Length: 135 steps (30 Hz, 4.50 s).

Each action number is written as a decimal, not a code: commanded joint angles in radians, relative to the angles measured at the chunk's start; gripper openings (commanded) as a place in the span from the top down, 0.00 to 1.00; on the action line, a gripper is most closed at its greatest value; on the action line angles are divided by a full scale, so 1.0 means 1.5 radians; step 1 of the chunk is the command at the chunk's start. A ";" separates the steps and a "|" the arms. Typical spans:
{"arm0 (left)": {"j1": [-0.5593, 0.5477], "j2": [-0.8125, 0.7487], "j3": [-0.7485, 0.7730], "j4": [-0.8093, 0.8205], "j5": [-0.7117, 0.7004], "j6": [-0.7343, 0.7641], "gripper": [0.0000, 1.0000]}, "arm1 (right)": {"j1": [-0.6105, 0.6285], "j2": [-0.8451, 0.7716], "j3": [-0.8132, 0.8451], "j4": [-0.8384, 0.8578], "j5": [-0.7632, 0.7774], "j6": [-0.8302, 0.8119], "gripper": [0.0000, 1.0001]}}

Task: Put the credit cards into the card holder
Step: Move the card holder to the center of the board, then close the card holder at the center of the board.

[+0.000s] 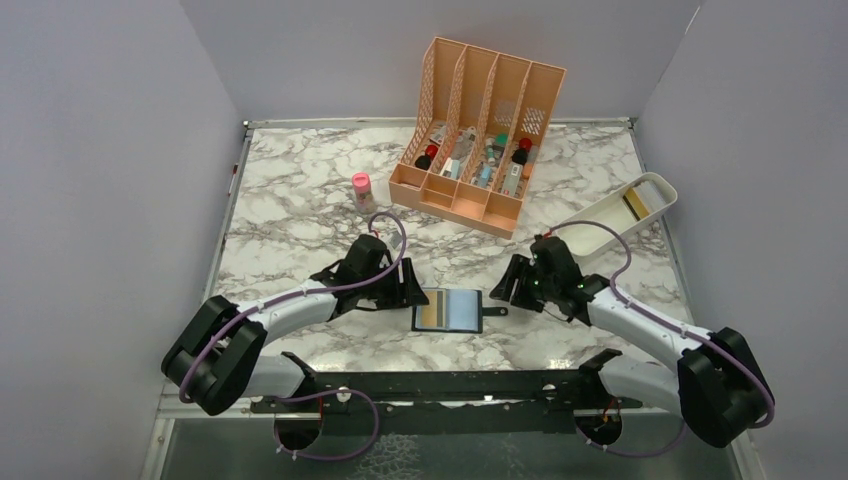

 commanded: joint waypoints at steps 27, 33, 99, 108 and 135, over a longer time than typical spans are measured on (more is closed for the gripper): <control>-0.022 0.030 -0.010 0.138 0.073 -0.063 0.38 | 0.002 -0.027 -0.115 0.167 -0.163 0.079 0.79; -0.030 0.009 -0.013 0.186 0.098 -0.097 0.38 | 0.002 -0.002 -0.115 0.199 -0.162 0.066 0.89; -0.098 -0.030 0.069 0.055 -0.165 -0.024 0.49 | 0.002 0.241 -0.044 0.359 -0.283 -0.091 0.94; -0.098 -0.054 0.048 0.025 -0.199 -0.085 0.46 | 0.002 0.242 -0.046 0.362 -0.285 -0.091 0.94; -0.098 0.037 0.067 0.167 -0.011 -0.013 0.90 | 0.002 0.236 -0.037 0.344 -0.279 -0.097 0.90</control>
